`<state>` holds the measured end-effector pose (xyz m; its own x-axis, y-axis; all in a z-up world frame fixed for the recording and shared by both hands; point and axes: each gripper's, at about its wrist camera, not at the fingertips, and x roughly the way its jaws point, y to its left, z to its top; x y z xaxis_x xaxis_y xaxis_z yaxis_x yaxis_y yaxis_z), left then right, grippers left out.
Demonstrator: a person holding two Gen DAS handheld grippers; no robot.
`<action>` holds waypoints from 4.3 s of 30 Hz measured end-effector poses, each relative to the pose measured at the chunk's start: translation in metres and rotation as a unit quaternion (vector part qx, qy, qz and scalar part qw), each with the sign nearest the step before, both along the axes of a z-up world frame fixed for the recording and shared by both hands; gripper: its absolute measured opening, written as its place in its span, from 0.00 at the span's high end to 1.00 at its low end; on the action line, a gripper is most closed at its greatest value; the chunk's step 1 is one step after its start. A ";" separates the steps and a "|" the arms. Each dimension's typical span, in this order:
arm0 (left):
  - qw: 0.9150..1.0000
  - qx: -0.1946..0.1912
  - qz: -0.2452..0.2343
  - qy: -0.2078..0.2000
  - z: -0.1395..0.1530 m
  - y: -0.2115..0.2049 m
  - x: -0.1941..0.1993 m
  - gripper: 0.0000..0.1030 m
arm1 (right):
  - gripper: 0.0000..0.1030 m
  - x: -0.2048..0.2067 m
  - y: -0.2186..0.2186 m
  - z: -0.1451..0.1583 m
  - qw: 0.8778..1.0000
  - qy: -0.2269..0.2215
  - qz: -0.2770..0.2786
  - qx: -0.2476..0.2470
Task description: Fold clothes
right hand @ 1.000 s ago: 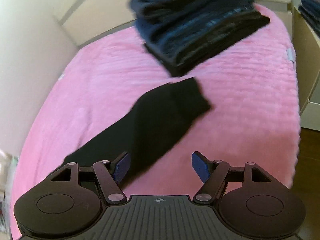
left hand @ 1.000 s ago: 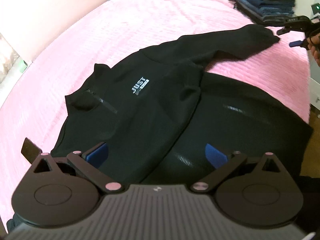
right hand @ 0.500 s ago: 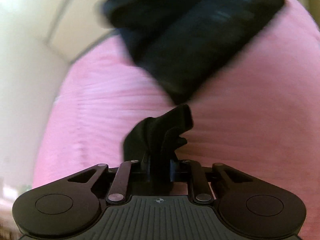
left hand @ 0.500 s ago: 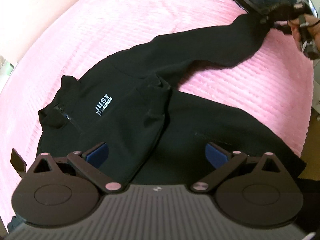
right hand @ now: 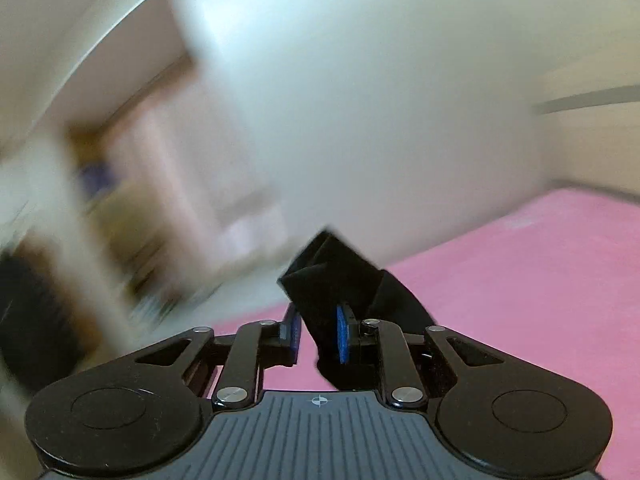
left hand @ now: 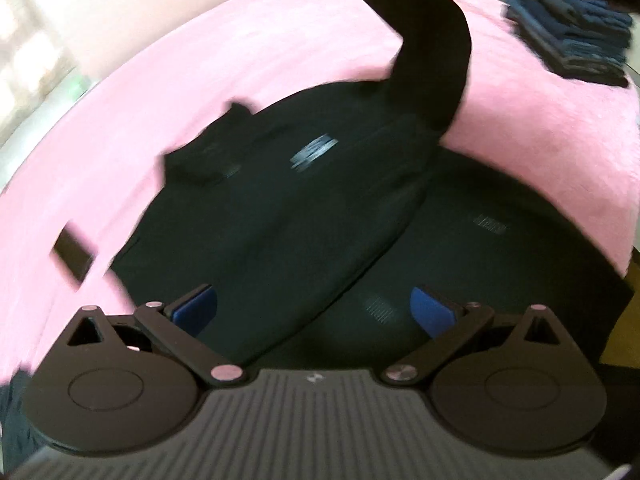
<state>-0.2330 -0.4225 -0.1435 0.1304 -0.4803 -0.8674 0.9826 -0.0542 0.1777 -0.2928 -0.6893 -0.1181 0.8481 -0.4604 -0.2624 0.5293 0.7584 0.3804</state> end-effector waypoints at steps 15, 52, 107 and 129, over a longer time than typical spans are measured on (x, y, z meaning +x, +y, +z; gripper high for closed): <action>0.978 -0.007 0.175 0.110 -0.034 0.049 0.192 0.10 | 0.09 0.015 0.093 -0.111 0.961 0.236 -0.013 0.146; 0.967 -0.072 0.214 0.119 -0.106 -0.167 0.276 1.00 | 0.07 -0.123 -0.032 -0.209 0.880 0.367 -0.155 0.259; 0.977 0.062 0.182 0.090 -0.140 -0.027 0.126 0.83 | 0.01 -0.192 0.024 -0.169 0.884 0.380 -0.151 0.229; 0.988 0.031 0.127 0.084 -0.129 0.046 0.069 0.74 | 0.91 -0.167 0.066 -0.182 0.897 0.137 -0.240 0.345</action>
<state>-0.1638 -0.3761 -0.2724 0.0916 -0.3964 -0.9135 0.9814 0.1915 0.0153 -0.4599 -0.6229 -0.2999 0.4558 -0.4029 -0.7937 0.8772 0.0523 0.4772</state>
